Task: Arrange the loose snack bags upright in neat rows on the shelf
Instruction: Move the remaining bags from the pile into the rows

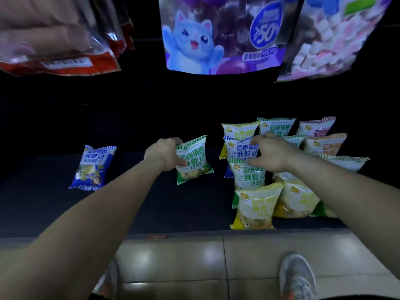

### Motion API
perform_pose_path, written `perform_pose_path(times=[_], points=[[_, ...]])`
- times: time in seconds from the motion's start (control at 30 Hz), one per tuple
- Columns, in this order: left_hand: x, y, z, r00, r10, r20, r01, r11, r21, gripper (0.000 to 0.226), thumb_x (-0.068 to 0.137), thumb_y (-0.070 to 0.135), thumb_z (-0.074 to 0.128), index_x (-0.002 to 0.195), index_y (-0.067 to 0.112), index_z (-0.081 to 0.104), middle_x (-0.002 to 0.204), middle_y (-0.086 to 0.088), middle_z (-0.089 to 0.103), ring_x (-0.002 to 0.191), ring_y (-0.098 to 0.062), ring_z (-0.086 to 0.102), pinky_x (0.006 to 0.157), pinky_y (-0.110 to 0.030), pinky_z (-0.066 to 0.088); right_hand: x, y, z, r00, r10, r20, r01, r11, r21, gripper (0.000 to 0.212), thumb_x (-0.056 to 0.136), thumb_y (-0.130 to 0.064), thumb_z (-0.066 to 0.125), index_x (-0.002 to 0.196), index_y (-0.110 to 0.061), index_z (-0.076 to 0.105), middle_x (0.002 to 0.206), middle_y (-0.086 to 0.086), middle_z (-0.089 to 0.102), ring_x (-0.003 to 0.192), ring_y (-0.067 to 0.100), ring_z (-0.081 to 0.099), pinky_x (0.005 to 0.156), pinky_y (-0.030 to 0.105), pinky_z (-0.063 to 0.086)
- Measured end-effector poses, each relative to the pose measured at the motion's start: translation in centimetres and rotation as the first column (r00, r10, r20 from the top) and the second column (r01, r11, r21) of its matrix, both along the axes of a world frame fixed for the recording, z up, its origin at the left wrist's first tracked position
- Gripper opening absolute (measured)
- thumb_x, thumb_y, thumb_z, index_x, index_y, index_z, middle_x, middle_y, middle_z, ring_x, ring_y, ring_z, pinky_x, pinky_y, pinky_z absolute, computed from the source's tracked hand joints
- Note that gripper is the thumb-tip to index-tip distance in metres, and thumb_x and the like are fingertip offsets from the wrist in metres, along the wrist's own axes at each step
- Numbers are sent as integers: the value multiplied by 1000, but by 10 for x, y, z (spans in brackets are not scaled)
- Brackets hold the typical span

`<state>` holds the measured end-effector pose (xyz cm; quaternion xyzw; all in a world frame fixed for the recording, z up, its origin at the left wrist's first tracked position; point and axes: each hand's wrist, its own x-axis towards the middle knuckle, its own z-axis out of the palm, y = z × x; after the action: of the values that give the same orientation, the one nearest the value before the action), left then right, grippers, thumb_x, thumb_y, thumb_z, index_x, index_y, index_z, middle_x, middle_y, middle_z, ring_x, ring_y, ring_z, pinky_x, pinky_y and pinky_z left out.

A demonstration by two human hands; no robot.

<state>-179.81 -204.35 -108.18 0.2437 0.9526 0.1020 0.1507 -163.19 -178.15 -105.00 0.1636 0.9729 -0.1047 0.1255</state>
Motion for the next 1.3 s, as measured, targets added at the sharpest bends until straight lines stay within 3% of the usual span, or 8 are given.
perform_pose_path(times=[0.2, 0.4, 0.53, 0.73, 0.93, 1.07, 1.3], points=[[-44, 45, -52, 998, 30, -59, -30, 1000, -2, 80, 75, 43, 80, 144, 28, 42, 121, -4, 61, 94, -21, 60, 65, -31, 45, -24, 29, -39, 999, -12, 35, 11, 1000, 26, 78, 88, -63, 58, 150, -25, 32, 152, 9, 31, 132, 33, 41, 100, 48, 44], [-71, 72, -69, 998, -7, -70, 5, 1000, -30, 75, 81, 40, 75, 146, 30, 39, 132, -8, 51, 120, -29, 47, 85, -43, 50, -35, 22, -50, 994, 37, 106, -38, 999, 7, 74, 91, -59, 56, 152, -26, 28, 155, 7, 26, 137, 32, 35, 103, 48, 40], [-76, 81, -73, 988, 3, -152, -6, 1000, -22, 69, 83, 36, 75, 143, 32, 41, 131, -10, 42, 119, -33, 41, 86, -46, 47, -40, 11, -52, 986, 56, 156, -60, 998, 17, 75, 92, -59, 54, 153, -24, 27, 153, 7, 29, 135, 31, 38, 99, 43, 42], [-75, 80, -82, 990, -14, -142, 26, 997, 79, 69, 83, 32, 75, 144, 33, 42, 138, -2, 42, 121, -30, 38, 91, -43, 44, -44, 3, -52, 984, 74, 164, -78, 997, 16, 71, 93, -57, 53, 151, -25, 30, 150, 7, 31, 132, 32, 39, 99, 45, 42], [-71, 86, -72, 992, -35, -123, 38, 999, 21, 72, 83, 32, 74, 145, 31, 37, 138, -5, 41, 122, -32, 37, 93, -45, 44, -45, 1, -51, 986, 67, 154, -69, 998, 8, 70, 92, -57, 55, 150, -25, 31, 149, 7, 32, 132, 31, 40, 98, 45, 44], [-67, 78, -50, 984, -61, -168, 52, 997, -57, 87, 79, 44, 76, 150, 26, 30, 144, -10, 35, 128, -34, 33, 100, -46, 40, -51, -11, -40, 994, 61, 86, -61, 998, -6, 68, 92, -52, 57, 150, -25, 34, 149, 7, 32, 132, 32, 40, 100, 48, 44], [-46, -19, 22, 999, -17, -41, 13, 996, -90, 84, 82, 57, 66, 150, 26, 28, 151, -6, 32, 137, -28, 30, 106, -45, 37, -65, -74, -4, 986, 168, -9, -168, 986, -19, 64, 90, -52, 58, 144, -23, 41, 141, 7, 39, 126, 31, 43, 98, 45, 43]])
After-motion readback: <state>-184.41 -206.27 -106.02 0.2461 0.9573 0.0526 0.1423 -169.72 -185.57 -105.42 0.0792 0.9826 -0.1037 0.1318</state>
